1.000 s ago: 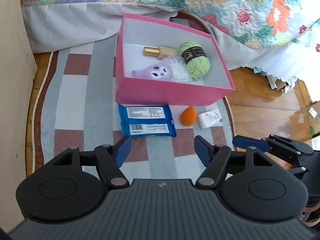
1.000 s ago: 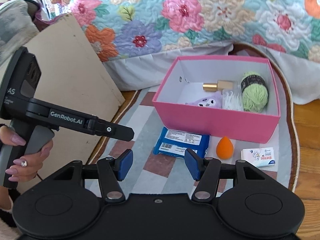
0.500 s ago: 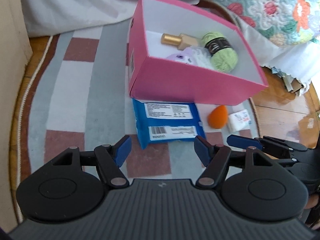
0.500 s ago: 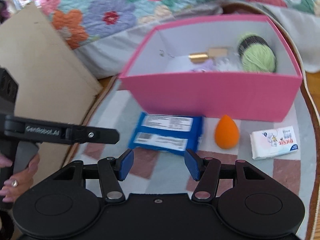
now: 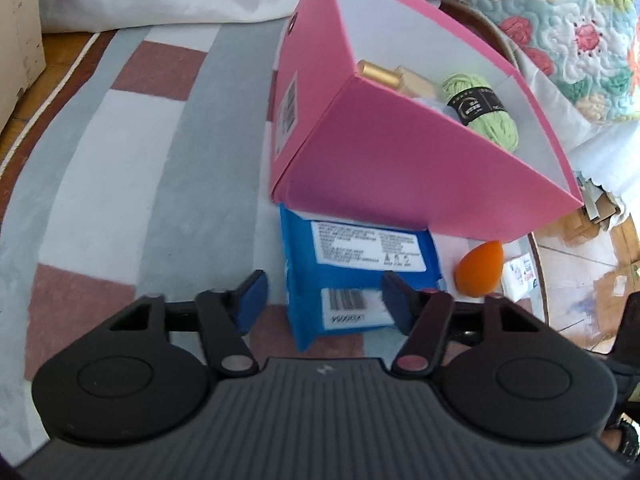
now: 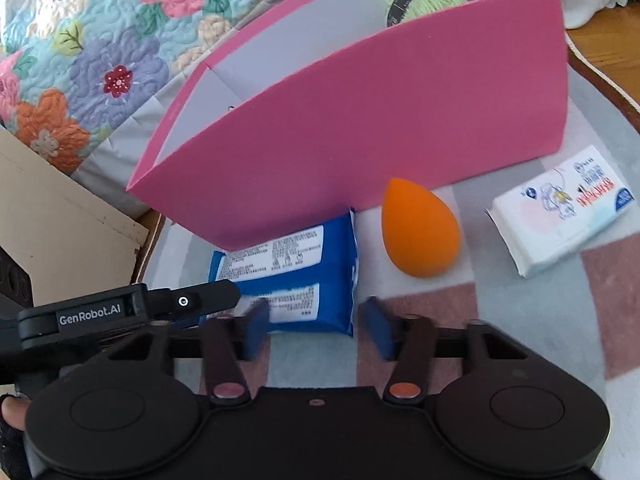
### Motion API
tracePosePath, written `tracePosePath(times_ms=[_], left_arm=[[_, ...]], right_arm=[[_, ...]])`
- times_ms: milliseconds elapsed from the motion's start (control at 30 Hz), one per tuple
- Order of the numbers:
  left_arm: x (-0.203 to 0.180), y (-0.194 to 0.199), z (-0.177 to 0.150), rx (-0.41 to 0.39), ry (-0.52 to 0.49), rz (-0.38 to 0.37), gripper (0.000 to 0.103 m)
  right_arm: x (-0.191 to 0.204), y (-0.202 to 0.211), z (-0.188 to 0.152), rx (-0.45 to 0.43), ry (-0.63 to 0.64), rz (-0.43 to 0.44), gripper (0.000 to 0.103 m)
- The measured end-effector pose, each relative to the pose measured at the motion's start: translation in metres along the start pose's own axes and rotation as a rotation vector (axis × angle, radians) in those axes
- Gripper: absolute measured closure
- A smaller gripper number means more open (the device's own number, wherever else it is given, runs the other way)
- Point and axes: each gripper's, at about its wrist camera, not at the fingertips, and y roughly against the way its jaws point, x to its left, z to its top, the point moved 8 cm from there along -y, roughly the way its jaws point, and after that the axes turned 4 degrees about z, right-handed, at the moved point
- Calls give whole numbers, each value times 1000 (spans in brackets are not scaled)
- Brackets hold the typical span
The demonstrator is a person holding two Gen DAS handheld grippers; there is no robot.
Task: Organize objects
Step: 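Lower the left gripper onto the blue wet-wipe pack and grasp it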
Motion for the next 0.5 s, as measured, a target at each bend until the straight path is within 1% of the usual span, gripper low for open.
tracePosePath(times_ms=[33,100,133,233,333,367,433,500], left_arm=[[-2,-1,-1,8,0,-20,60],[-8,0,-6,9,-23,-11,63],[-9,1,-10,26,-29,-6,64],[-12,8,-25,65,3,-6,64],[-16,14,-41,122,2,9,64],[-17,17,-45,129,7,8,64],[-18,20,-50,145,30,-12,64],[-14,20,-52,153,46,-9,64]], right_arm=[[0,1,1,2,4,-7,72],[2,7,2,8,29,-20,74],[3,11,1,18,53,-26,75],[6,20,-9,73,119,-24,75],[0,27,-24,141,131,-12,75],[-1,29,-29,157,146,-13,75],[-4,35,-35,169,188,-28,71],[-4,37,-34,160,218,-34,70]])
